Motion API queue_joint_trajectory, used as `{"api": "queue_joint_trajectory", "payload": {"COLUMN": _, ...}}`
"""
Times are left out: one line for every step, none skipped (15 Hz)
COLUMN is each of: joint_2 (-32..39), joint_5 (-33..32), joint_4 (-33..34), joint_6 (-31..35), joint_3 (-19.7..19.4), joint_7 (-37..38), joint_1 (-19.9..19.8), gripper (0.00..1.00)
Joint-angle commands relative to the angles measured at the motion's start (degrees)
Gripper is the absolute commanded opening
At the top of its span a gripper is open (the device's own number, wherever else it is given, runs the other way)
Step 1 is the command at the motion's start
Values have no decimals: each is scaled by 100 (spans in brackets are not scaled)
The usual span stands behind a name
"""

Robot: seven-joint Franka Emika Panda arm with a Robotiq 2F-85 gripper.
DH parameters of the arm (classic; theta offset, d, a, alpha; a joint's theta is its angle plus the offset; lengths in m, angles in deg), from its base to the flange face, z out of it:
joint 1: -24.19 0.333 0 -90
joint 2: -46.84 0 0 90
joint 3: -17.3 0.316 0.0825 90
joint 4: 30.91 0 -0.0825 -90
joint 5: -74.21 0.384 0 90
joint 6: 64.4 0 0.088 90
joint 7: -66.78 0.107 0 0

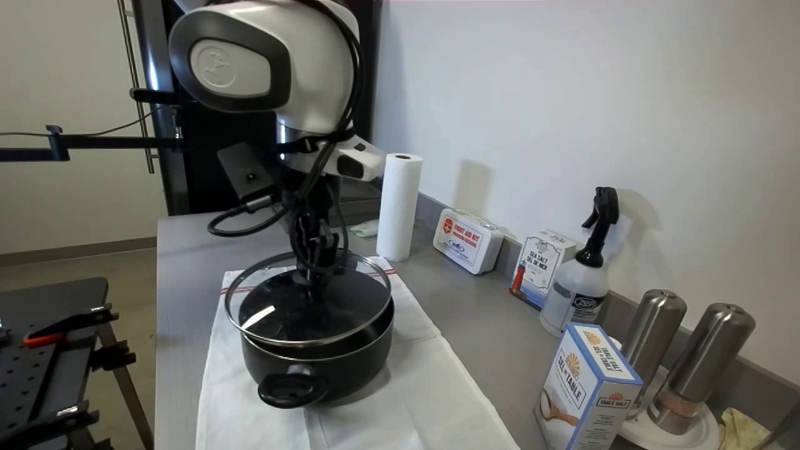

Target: Put the glass lid on the black pot.

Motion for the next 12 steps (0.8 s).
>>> {"api": "queue_joint_trajectory", "payload": {"joint_2": 25, "joint_5": 112, "joint_4": 25, "joint_6": 163, "joint_3": 14, "joint_7": -22, "joint_1": 17, "gripper": 25}}
{"api": "queue_joint_trajectory", "payload": {"joint_2": 59, "joint_5": 101, "joint_4": 36, "joint_6": 215, "joint_3": 16, "joint_7": -18, "joint_1": 13, "gripper": 25}}
{"api": "queue_joint_trajectory", "payload": {"joint_2": 90, "joint_5": 116, "joint_4": 50, "joint_6": 238, "joint_3": 21, "joint_7": -29, "joint_1": 7, "gripper": 25}}
{"api": "queue_joint_trajectory", "payload": {"joint_2": 133, "joint_5": 117, "joint_4": 65, "joint_6": 285, "joint_3": 27, "joint_7": -35, "joint_1": 3, "gripper": 25}}
{"api": "queue_joint_trajectory", "payload": {"joint_2": 169, "joint_5": 119, "joint_4": 76, "joint_6": 317, "joint_3": 34, "joint_7": -32, "joint_1": -1, "gripper": 25}}
{"api": "queue_joint_trajectory", "payload": {"joint_2": 206, "joint_5": 111, "joint_4": 87, "joint_6": 353, "joint_3": 41, "joint_7": -29, "joint_1": -4, "gripper": 25}}
{"api": "queue_joint_trajectory", "payload": {"joint_2": 237, "joint_5": 107, "joint_4": 95, "joint_6": 382, "joint_3": 50, "joint_7": -26, "joint_1": -7, "gripper": 25}}
{"api": "queue_joint_trajectory", "payload": {"joint_2": 265, "joint_5": 105, "joint_4": 106, "joint_6": 400, "joint_3": 59, "joint_7": -21, "joint_1": -9, "gripper": 25}}
{"api": "queue_joint_trajectory", "payload": {"joint_2": 289, "joint_5": 97, "joint_4": 114, "joint_6": 418, "joint_3": 66, "joint_7": -14, "joint_1": -11, "gripper": 25}}
{"api": "queue_joint_trajectory", "payload": {"joint_2": 315, "joint_5": 86, "joint_4": 122, "joint_6": 434, "joint_3": 74, "joint_7": -8, "joint_1": -13, "gripper": 25}}
{"api": "queue_joint_trajectory", "payload": {"joint_2": 333, "joint_5": 82, "joint_4": 127, "joint_6": 449, "joint_3": 82, "joint_7": -4, "joint_1": -15, "gripper": 25}}
{"api": "queue_joint_trajectory", "payload": {"joint_2": 348, "joint_5": 70, "joint_4": 139, "joint_6": 451, "joint_3": 88, "joint_7": 7, "joint_1": -14, "gripper": 25}}
